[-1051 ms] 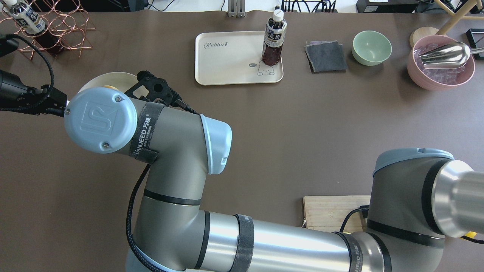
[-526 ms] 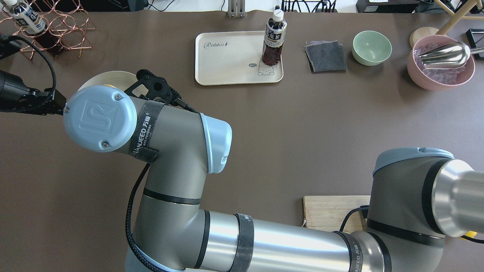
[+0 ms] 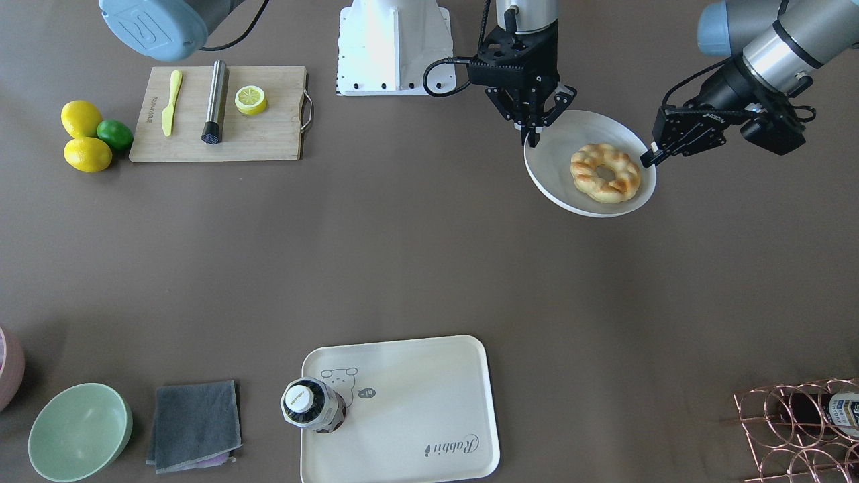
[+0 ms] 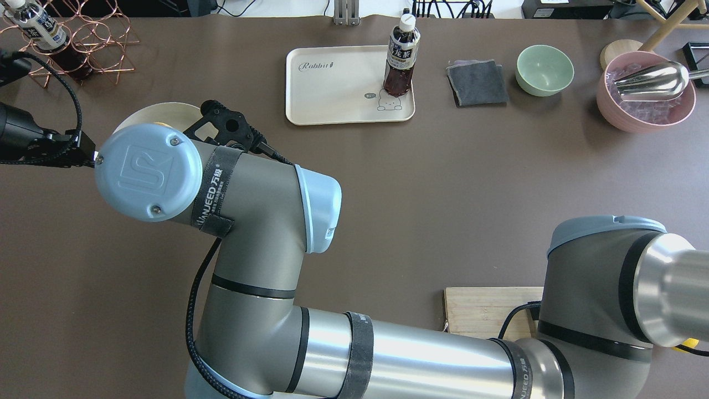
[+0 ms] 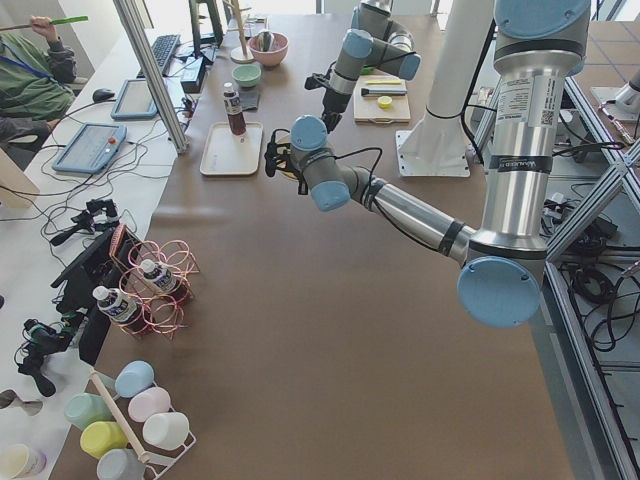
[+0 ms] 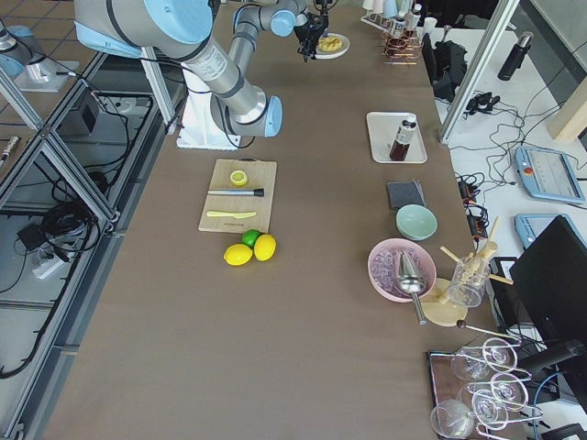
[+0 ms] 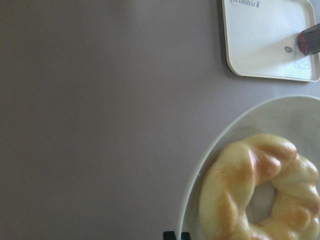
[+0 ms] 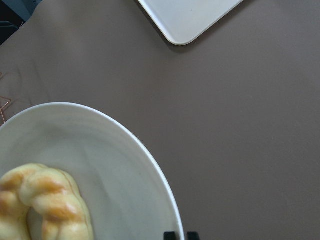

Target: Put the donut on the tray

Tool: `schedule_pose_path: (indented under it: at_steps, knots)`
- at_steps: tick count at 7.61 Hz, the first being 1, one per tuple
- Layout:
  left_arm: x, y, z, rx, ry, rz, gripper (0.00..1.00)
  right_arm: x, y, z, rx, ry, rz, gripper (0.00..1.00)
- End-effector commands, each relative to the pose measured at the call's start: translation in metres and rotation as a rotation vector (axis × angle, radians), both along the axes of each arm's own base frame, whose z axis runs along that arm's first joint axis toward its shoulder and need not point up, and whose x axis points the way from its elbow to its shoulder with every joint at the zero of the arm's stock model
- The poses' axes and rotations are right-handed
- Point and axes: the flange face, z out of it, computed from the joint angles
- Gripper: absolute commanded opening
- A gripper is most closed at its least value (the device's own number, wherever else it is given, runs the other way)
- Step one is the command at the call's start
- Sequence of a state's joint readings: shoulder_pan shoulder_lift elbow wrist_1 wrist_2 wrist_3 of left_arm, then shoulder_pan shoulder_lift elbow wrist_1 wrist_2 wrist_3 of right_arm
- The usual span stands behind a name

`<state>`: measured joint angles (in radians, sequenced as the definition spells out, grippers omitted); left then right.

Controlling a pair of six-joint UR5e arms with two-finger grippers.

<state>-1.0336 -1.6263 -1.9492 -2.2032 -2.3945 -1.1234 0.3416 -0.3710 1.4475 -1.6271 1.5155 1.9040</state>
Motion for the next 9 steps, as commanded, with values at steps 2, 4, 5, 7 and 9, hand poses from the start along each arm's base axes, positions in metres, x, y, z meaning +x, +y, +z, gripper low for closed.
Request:
schedule_pose_path:
  at_steps: [2,4,5,7,9]
  knots:
    - [0.009,-0.011,0.006,-0.051,-0.013,-0.006,0.00,0.029,-0.013,-0.004,0.047,-0.011,-0.063,1.00]
    - [0.034,-0.051,0.010,-0.160,-0.016,-0.045,0.00,0.076,-0.031,0.033,0.090,-0.016,-0.135,1.00]
    - [0.047,-0.073,0.010,-0.223,-0.014,-0.064,0.00,0.109,-0.048,0.067,0.134,0.006,-0.178,1.00]
    - [0.093,-0.137,-0.019,-0.445,0.015,-0.141,0.00,0.169,-0.100,0.142,0.175,0.079,-0.247,1.00]
    - [0.135,-0.174,-0.036,-0.610,0.012,-0.272,0.00,0.221,-0.146,0.212,0.216,0.164,-0.330,1.00]
